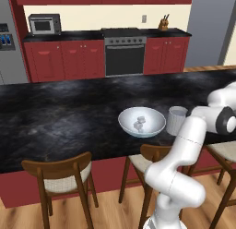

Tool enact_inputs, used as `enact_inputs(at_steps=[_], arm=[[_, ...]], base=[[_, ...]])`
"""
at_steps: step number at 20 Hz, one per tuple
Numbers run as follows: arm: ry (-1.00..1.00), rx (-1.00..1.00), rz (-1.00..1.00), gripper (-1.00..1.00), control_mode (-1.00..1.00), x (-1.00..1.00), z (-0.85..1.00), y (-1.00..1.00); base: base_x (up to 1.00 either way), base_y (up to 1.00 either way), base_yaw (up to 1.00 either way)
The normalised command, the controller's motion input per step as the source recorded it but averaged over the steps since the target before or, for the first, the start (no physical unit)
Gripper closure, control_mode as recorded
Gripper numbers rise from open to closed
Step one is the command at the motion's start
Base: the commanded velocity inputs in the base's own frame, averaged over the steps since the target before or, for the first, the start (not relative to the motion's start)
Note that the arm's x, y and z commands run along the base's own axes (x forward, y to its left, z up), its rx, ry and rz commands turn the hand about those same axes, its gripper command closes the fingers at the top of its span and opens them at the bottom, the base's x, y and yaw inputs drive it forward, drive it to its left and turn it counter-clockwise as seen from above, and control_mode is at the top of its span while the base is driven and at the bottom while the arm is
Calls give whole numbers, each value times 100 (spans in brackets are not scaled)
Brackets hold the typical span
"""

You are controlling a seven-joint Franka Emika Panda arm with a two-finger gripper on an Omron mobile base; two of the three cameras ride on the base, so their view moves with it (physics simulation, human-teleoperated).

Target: There are four ice cubes in the ice bowl. Place two ice cubes in each glass of water.

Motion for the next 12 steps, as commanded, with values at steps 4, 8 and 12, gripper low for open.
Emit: enact_inputs(at_steps=[4, 8, 12], arm=[[6, 1, 0, 100, -100, 23, -38, -27], [2, 4, 0, 100, -100, 25, -15, -21], [0, 7, 0, 100, -100, 28, -2, -20]], base=[[0, 0, 0], [0, 0, 0], [0, 0, 0]])
